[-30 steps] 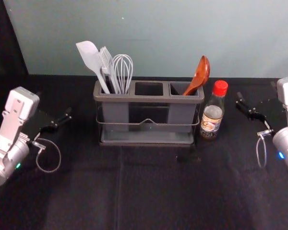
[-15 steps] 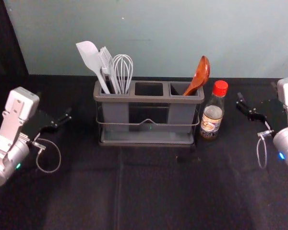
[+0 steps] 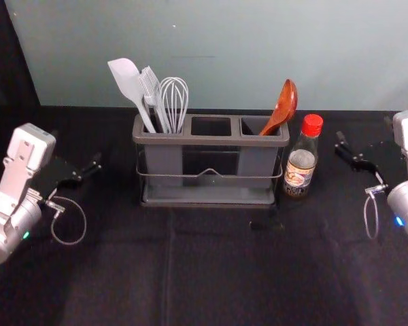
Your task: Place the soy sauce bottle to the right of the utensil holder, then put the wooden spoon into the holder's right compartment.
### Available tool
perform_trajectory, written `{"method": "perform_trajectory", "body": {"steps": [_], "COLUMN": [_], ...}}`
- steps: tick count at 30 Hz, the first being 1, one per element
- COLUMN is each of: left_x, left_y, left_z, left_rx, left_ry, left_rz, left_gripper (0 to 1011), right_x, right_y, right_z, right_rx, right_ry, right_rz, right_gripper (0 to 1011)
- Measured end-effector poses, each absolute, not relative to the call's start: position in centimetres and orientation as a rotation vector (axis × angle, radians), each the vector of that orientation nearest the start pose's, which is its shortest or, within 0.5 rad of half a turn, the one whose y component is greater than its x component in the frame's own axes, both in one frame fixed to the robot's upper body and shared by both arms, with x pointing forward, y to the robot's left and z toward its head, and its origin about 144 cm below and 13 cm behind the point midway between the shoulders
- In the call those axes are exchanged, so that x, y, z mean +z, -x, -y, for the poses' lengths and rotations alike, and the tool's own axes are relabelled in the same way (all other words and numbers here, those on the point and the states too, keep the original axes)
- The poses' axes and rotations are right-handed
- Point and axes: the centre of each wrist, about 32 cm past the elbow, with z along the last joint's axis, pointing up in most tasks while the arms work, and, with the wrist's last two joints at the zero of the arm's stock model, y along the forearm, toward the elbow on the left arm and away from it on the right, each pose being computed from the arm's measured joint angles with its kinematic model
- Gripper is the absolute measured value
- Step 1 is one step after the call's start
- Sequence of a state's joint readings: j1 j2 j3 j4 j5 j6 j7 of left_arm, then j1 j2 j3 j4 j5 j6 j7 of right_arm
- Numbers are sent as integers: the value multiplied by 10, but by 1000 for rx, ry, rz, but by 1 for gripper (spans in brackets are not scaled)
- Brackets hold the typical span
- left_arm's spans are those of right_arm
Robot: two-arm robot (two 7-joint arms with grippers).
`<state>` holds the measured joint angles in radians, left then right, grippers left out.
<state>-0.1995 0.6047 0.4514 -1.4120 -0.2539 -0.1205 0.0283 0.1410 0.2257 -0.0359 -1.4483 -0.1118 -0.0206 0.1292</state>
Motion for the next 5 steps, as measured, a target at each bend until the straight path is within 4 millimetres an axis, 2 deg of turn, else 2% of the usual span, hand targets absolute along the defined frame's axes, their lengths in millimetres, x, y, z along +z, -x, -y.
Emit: {"method": "perform_trajectory", "body": {"steps": [5], "left_x": [1140], "left_y": [-489], "left_z": [-310], "left_rx": [1248], "left_ry": [-304], "left_rz": [285], "left_gripper": [1005], "right_x": [1158], "right_y": [-499], "right_z": [291], "right_rx": [-1418], "right_ry": [253], "right_rz": [273], "right_gripper": [1002]}}
